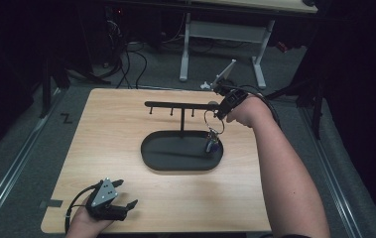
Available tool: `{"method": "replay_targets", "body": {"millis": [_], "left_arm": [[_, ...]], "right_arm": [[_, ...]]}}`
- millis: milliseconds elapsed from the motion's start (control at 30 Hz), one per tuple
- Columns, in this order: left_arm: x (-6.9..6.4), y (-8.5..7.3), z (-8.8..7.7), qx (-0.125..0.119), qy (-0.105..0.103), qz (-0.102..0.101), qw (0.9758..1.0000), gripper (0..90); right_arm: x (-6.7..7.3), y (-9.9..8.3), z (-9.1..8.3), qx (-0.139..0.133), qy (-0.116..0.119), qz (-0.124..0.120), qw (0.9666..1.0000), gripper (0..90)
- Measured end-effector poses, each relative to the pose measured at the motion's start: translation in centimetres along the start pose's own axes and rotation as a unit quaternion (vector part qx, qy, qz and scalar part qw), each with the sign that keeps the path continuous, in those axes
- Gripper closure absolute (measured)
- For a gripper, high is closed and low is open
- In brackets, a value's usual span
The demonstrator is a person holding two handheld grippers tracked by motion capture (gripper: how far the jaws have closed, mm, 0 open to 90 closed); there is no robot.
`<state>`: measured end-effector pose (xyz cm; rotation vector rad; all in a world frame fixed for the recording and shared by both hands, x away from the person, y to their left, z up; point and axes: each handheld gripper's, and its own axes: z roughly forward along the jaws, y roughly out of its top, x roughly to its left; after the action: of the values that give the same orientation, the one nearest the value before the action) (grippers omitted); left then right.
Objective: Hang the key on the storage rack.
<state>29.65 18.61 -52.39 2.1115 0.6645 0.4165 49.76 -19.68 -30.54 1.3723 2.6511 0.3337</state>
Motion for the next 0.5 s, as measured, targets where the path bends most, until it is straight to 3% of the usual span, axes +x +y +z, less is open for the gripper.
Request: {"method": "replay_targets", "body": {"millis": [333,500], "left_arm": [[0.11,-0.03,0.05,-0.002,0.000,-0.002,1.0000,16.2],[0.01,0.02,0.07,0.001,-0.001,0.001,1.0000,16.2]], "right_arm": [[-0.14,0.23,0.23,0.002,-0.014,0.004,0.9999,84.0],[-0.13,-0.01,-0.29,-0.011,-0.013,0.007,0.9998,77.9]]}}
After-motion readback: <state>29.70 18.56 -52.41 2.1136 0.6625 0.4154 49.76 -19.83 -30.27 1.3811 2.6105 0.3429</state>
